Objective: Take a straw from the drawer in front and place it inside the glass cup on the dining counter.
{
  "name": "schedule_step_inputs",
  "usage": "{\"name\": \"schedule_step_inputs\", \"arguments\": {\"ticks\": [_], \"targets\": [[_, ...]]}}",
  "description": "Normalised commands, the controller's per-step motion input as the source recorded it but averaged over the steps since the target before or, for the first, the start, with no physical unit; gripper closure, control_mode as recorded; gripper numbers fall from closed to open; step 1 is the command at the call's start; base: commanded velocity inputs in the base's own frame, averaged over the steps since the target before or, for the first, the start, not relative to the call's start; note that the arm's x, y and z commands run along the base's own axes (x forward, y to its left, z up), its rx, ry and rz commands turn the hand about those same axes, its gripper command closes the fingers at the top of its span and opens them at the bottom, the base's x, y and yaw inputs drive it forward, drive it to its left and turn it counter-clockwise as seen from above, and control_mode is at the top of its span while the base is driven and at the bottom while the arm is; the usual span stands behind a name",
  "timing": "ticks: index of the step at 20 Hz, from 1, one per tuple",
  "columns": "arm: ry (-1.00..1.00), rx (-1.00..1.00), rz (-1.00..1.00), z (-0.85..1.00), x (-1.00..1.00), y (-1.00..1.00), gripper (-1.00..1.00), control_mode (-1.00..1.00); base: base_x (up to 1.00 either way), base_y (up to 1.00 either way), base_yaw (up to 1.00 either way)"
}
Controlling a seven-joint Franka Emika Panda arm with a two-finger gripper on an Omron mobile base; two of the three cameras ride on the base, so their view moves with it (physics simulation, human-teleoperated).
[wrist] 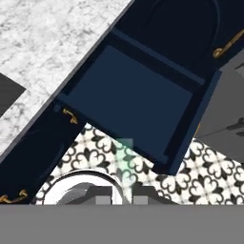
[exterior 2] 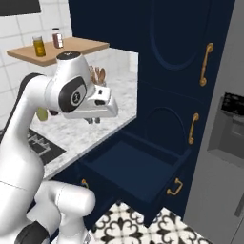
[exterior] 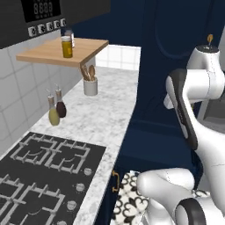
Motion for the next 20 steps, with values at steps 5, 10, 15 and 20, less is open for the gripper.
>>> {"name": "schedule_step_inputs", "arguments": {"ticks": [5,10,15,20], "targets": [[0.0,0.0,0.0,0.0,0.0,0.0,1.0,1.0,-0.94,-0.1,-0.24],[0.0,0.0,0.0,0.0,0.0,0.0,1.0,1.0,-0.12,-0.06,-0.88],[0.0,0.0,0.0,0.0,0.0,0.0,1.0,1.0,0.0,0.0,-0.97],[0.0,0.0,0.0,0.0,0.0,0.0,1.0,1.0,0.0,-0.19,-0.9]]}}
